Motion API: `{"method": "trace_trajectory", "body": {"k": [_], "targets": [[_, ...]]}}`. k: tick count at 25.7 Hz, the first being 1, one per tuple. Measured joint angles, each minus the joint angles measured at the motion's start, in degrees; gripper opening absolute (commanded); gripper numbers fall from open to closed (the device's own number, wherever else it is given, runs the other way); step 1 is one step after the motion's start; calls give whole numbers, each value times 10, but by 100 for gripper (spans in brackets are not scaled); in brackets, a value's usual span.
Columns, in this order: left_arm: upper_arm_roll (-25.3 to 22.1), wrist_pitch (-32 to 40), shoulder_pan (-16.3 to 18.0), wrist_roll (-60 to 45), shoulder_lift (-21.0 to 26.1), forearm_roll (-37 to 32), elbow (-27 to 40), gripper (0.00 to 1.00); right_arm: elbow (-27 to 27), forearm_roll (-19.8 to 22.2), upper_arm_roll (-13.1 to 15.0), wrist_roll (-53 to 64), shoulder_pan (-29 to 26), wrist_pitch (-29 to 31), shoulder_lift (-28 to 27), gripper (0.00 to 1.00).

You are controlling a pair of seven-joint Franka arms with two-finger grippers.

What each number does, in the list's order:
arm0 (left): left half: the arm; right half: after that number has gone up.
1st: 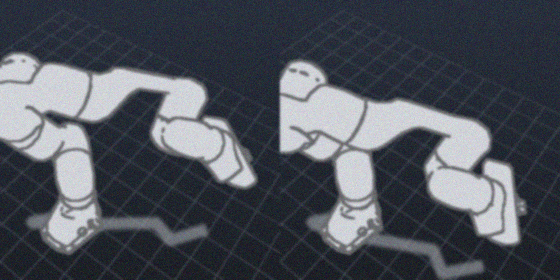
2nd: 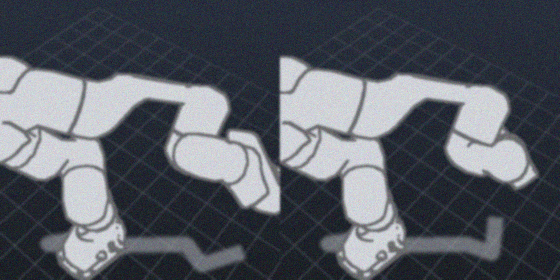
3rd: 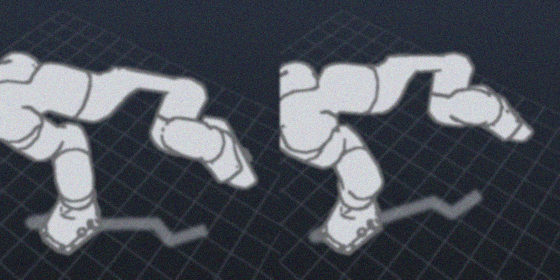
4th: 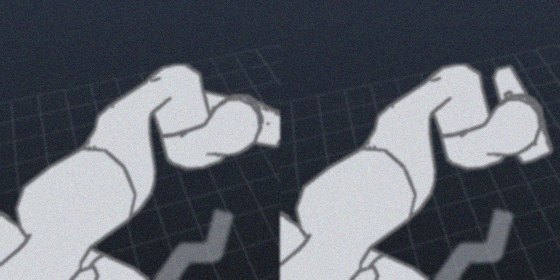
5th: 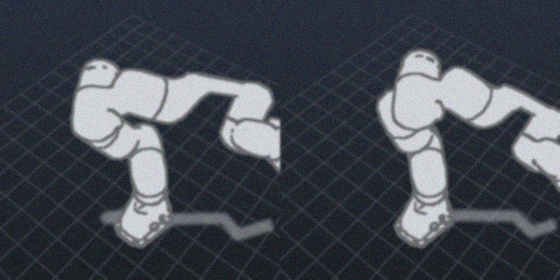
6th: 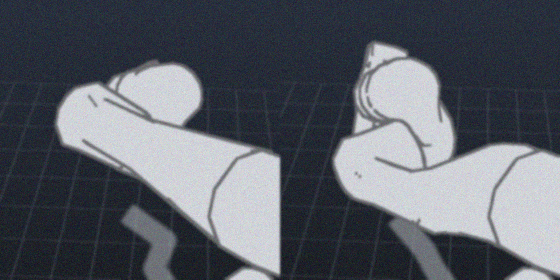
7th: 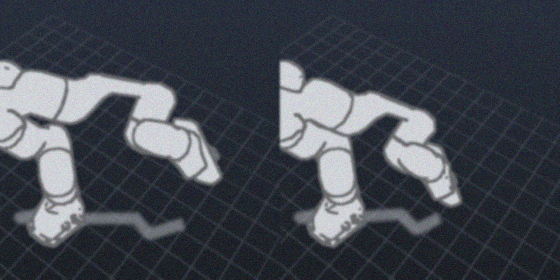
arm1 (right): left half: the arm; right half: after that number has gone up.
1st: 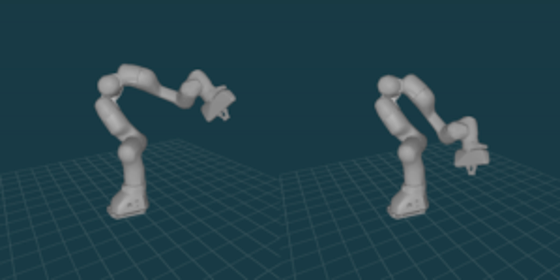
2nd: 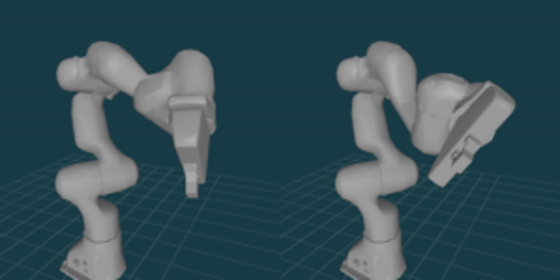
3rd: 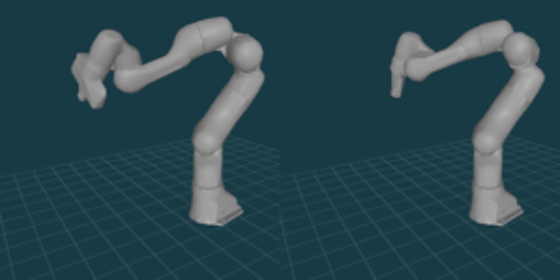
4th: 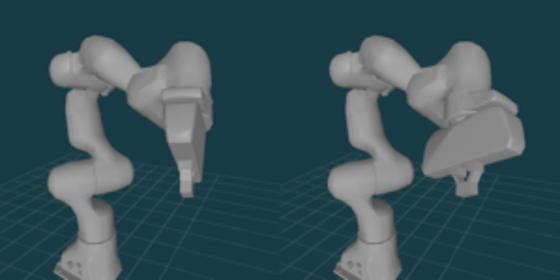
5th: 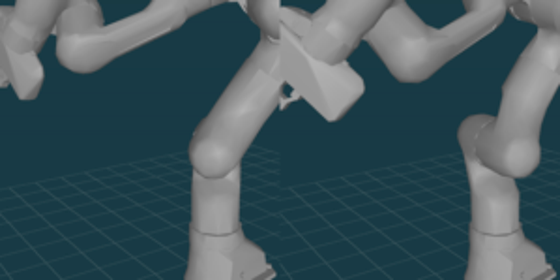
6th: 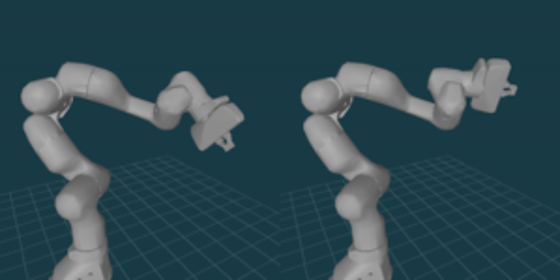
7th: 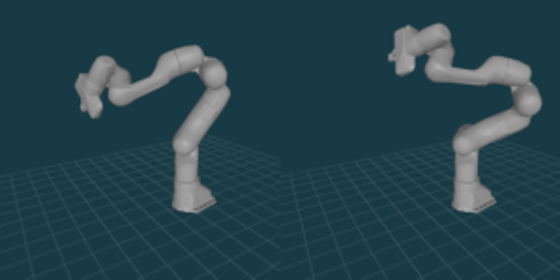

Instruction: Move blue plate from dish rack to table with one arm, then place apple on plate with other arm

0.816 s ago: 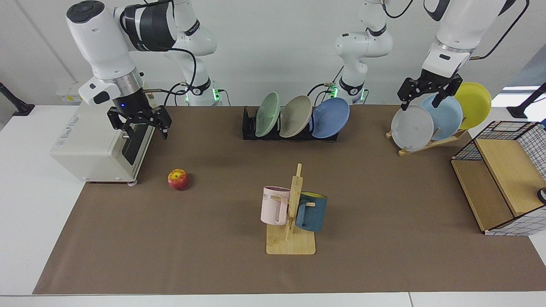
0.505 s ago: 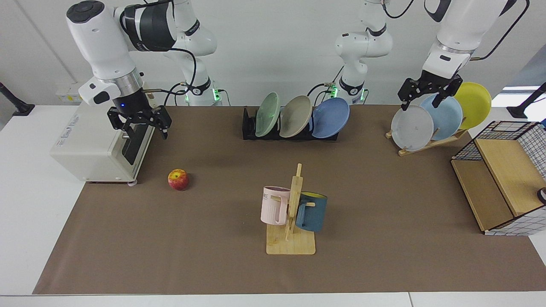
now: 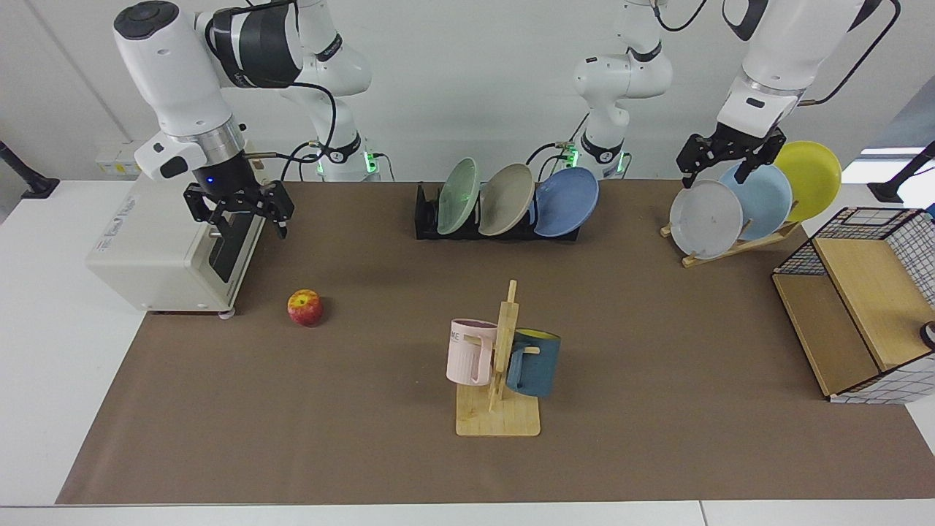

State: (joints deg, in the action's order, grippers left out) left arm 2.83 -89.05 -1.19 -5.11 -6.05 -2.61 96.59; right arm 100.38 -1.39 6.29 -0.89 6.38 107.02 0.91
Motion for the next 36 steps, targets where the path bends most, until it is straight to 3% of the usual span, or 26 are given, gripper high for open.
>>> {"method": "trace_trajectory", "body": {"k": [6, 13, 23, 29, 36], "targets": [[14, -1, -1, -1, -11, -3, 19, 100, 0, 0, 0, 0, 0, 0, 0, 100], [85, -14, -2, -104, -52, -54, 79, 100, 0, 0, 0, 0, 0, 0, 0, 100], [199, -108, -10, -283, -150, -84, 286, 100, 0, 0, 0, 0, 0, 0, 0, 100], [221, -174, -20, -316, -195, -85, 392, 100, 0, 0, 0, 0, 0, 0, 0, 100], [235, -241, -24, -331, -201, -89, 467, 100, 0, 0, 0, 0, 0, 0, 0, 100]]}}
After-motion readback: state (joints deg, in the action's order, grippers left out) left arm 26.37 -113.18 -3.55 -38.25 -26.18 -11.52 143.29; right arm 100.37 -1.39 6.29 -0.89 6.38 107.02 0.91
